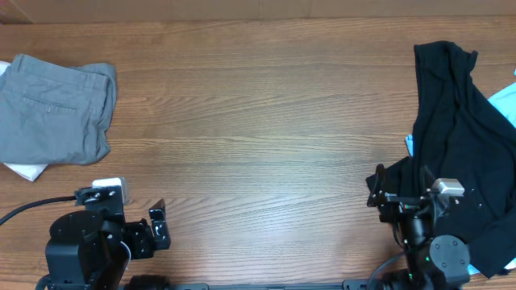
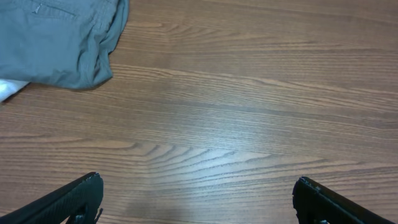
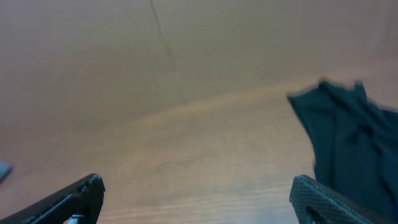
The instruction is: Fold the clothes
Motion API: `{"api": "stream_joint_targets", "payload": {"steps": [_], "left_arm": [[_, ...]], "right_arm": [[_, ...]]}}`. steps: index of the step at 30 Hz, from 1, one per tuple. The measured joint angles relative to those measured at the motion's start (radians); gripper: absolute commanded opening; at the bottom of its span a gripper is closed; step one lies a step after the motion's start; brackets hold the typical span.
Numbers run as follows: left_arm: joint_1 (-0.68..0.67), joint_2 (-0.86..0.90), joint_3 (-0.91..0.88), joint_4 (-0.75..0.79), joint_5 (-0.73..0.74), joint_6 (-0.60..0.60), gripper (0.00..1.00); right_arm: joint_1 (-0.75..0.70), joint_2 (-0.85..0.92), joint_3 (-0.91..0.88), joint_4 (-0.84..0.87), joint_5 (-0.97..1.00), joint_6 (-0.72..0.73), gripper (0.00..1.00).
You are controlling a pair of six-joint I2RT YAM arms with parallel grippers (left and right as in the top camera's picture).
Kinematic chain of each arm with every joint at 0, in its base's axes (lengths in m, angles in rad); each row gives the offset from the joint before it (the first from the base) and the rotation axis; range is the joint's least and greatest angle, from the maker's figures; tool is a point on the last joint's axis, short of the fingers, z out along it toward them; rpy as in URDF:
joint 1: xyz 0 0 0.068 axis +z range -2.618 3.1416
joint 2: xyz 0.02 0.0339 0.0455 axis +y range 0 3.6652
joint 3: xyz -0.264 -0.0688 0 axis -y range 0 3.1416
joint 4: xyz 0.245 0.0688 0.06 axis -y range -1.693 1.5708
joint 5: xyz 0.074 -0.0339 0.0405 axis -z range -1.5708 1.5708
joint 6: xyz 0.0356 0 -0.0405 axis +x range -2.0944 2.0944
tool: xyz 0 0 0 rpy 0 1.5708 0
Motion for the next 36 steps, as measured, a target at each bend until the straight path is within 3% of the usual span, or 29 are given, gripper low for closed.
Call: {"api": "stream_joint_targets", "payload": {"steps": [9, 14, 36], "left_arm": [[0.0, 0.0, 0.0, 0.0, 0.0, 0.0, 1.0], [0.0, 0.0, 0.0, 0.0, 0.0, 0.0, 1.0], [0.0, 0.0, 0.0, 0.0, 0.0, 0.0, 1.0]], "right_arm": [[-0.059, -0.019, -0.246, 0.396, -0.007, -0.045, 1.0], [-0.066, -0.019, -0.27, 0.312, -0.026, -0.107, 1.0], [-0.069, -0.02, -0.27, 0.317, -0.042, -0.14, 1.0]]}}
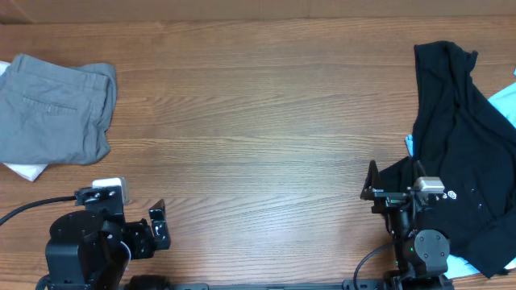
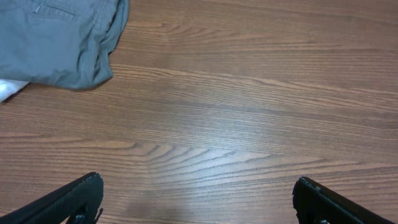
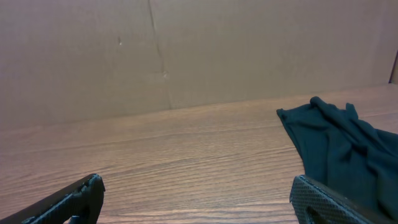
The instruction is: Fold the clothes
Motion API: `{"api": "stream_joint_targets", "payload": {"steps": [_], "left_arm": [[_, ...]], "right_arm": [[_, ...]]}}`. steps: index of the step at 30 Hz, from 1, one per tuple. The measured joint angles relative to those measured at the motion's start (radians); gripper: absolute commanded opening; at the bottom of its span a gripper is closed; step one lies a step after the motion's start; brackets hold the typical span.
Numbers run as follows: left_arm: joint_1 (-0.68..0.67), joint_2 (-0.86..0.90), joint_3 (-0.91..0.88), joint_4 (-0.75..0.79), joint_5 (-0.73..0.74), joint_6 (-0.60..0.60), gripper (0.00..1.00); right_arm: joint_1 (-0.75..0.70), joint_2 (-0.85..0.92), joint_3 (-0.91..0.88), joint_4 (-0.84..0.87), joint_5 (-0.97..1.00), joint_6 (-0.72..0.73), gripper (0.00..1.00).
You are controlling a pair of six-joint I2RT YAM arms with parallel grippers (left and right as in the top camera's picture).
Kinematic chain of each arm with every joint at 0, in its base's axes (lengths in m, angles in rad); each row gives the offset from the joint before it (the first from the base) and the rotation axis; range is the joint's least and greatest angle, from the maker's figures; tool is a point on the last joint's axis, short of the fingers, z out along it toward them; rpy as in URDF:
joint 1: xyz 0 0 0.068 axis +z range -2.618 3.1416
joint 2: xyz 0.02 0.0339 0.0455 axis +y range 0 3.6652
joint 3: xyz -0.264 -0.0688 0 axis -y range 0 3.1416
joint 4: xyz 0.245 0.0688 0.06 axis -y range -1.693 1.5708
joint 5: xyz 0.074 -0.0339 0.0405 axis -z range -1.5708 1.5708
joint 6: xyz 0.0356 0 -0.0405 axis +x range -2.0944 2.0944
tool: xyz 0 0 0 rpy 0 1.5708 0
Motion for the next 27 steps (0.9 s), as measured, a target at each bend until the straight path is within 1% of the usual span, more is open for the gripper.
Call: {"api": "stream_joint_targets", "payload": {"steps": [10, 14, 17, 21, 23, 27], "left_arm": [[-0.002, -0.003, 0.0, 0.0, 0.0, 0.0, 1.0], [-0.002, -0.07, -0.029, 0.009, 0.0, 0.0, 1.0], [-0.002, -0.174, -0.128, 0.073, 0.0, 0.001, 1.0], [-0.002, -0.306, -0.312, 0.228, 0.0, 0.004, 1.0], [-0.002, -0.344, -0.389, 0.282, 0.0, 0.004, 1.0], [-0.002, -0.452, -0.615, 0.453, -0.002, 0.005, 1.0]], "right_arm": [[0.0, 0.0, 0.0, 0.001, -0.001, 0.0, 1.0], [0.0, 0.0, 0.0, 0.001, -0.001, 0.0, 1.0], [0.0, 0.0, 0.0, 0.002, 0.0, 0.0, 1.0], [0.0, 0.0, 0.0, 0.002, 0.0, 0.0, 1.0], [0.0, 0.0, 0.0, 0.003, 0.0, -0.001, 1.0], [-0.001, -0.001, 0.0, 0.003, 0.0, -0.001, 1.0]]}}
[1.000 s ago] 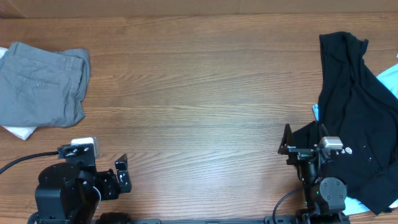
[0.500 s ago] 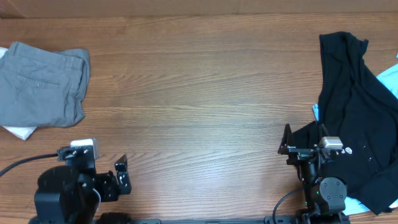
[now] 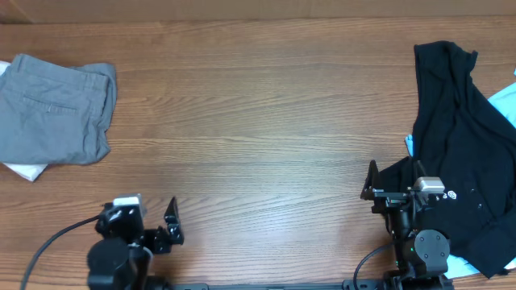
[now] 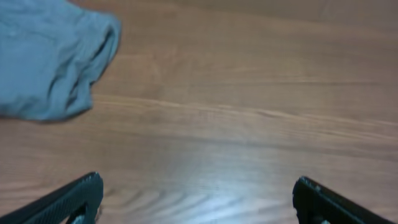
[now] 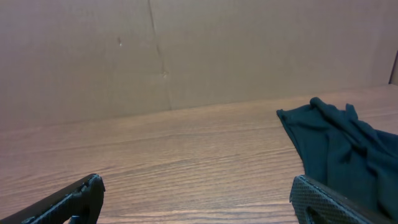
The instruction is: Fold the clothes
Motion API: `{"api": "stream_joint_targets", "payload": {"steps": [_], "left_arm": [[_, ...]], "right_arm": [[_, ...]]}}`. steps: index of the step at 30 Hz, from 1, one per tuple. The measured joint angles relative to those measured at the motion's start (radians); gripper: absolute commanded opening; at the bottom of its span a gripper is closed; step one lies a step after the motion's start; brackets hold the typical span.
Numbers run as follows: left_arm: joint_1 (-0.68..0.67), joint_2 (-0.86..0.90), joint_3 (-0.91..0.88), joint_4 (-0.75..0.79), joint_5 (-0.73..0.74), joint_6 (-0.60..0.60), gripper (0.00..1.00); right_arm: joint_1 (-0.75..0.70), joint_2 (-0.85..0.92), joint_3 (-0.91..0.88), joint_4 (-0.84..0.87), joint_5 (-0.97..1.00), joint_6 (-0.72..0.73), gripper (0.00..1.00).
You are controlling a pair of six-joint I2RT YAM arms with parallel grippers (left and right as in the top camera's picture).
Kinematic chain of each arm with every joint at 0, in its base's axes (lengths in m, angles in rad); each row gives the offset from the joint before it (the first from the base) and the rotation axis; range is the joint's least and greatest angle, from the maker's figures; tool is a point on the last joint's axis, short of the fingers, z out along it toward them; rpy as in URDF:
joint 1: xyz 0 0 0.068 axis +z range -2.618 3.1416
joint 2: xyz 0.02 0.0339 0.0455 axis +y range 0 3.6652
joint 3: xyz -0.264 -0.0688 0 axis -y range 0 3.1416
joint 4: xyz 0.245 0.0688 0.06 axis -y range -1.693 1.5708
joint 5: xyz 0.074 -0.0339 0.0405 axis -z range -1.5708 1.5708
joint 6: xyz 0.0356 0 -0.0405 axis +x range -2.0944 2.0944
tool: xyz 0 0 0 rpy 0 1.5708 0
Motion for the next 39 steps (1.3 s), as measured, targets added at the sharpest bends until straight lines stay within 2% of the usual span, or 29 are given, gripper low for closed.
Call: {"api": "stream_joint_targets", "payload": {"steps": [4, 10, 15, 17, 21, 39], "left_arm": [[0.0, -0.076, -0.155, 0.153, 0.0, 0.0, 1.0], [0.0, -0.095, -0.272, 0.421, 0.0, 0.02, 1.0], [0.0, -0.099, -0.364, 0.676, 0.027, 0.117, 1.0], [0.0, -0.1, -0.411, 0.731, 0.05, 0.153, 1.0], [0.0, -0.099, -0.474, 0.754, 0.072, 0.172, 1.0], [0.0, -0.1, -0.474, 0.76, 0.084, 0.18, 1.0]], "right_arm": [[0.0, 0.0, 0.0, 0.0, 0.0, 0.0, 1.0], [0.0, 0.0, 0.0, 0.0, 0.0, 0.0, 1.0], [0.0, 0.0, 0.0, 0.0, 0.0, 0.0, 1.0], [0.0, 0.0, 0.0, 0.0, 0.0, 0.001, 1.0], [0.0, 0.0, 0.0, 0.0, 0.0, 0.0, 1.0], [0.0, 0.0, 0.0, 0.0, 0.0, 0.0, 1.0]]}}
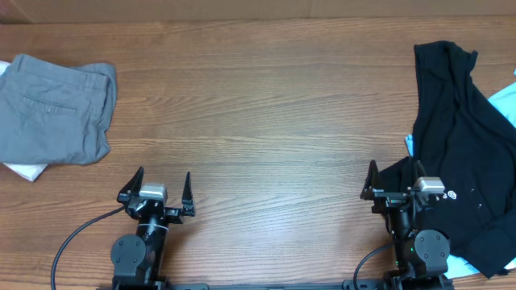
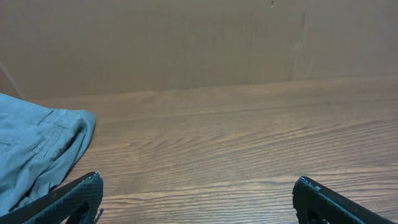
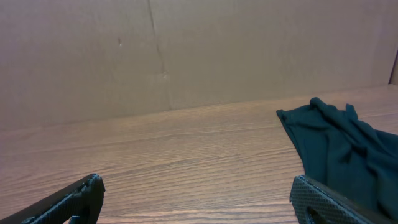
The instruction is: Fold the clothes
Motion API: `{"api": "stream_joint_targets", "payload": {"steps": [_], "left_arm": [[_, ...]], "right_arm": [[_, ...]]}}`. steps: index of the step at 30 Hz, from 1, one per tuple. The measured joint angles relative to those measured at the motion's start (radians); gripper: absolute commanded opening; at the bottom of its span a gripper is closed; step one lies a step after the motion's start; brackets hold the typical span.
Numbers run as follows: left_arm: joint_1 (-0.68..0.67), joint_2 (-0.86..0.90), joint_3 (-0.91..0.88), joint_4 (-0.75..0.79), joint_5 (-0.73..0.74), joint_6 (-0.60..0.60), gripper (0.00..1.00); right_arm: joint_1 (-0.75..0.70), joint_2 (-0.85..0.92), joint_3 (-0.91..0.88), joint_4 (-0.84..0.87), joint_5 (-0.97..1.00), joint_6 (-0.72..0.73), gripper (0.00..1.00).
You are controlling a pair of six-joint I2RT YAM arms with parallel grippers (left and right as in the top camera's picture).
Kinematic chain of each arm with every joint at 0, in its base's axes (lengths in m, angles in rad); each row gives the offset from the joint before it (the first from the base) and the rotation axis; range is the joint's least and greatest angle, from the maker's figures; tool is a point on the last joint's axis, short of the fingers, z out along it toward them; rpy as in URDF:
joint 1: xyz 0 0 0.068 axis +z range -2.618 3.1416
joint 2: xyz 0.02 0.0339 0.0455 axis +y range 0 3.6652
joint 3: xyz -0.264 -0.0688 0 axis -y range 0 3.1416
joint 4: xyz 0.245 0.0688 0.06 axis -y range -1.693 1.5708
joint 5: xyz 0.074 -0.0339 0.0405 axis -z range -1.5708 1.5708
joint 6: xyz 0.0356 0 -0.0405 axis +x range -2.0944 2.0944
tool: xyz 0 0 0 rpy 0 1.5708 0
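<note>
Folded grey trousers (image 1: 52, 109) lie at the table's far left, and their edge (image 2: 37, 146) shows in the left wrist view. A crumpled black garment (image 1: 459, 145) lies spread at the right and shows in the right wrist view too (image 3: 342, 146). My left gripper (image 1: 159, 187) sits low at the front left, open and holding nothing (image 2: 198, 202), and it faces the back wall. My right gripper (image 1: 395, 184) sits at the front right against the black garment's near edge. It is also open with nothing in it (image 3: 198, 202).
A white cloth (image 1: 24, 171) peeks out under the trousers. A light blue cloth (image 1: 504, 101) lies beneath the black garment. A brown cardboard wall (image 3: 186, 50) stands along the far edge of the wooden table (image 1: 258, 121).
My left arm has shifted a little to the right along the front edge and lowered. Its camera now looks level toward the back wall, not down at the table. The right arm is unchanged.
At first my left arm stood at the far front left looking down at the table, and the right wrist view was blurred. Then the right arm sat low at the front right. After that the left arm stood further right, and now it sits low too.
</note>
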Motion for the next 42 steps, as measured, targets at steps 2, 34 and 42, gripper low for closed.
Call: {"api": "stream_joint_targets", "payload": {"steps": [2, 34, 42], "left_arm": [[0.0, 0.0, 0.0, 0.0, 0.0, 0.001, 1.0], [0.0, 0.0, -0.003, 0.002, -0.016, 0.06, 1.0], [0.0, 0.0, -0.003, 0.002, -0.017, 0.06, 1.0]], "right_arm": [[0.0, 0.0, 0.0, 0.0, 0.0, 0.0, 1.0], [0.0, 0.0, 0.0, 0.0, 0.0, 0.0, 1.0], [0.0, 0.0, 0.0, 0.0, 0.0, 0.0, 1.0]]}}
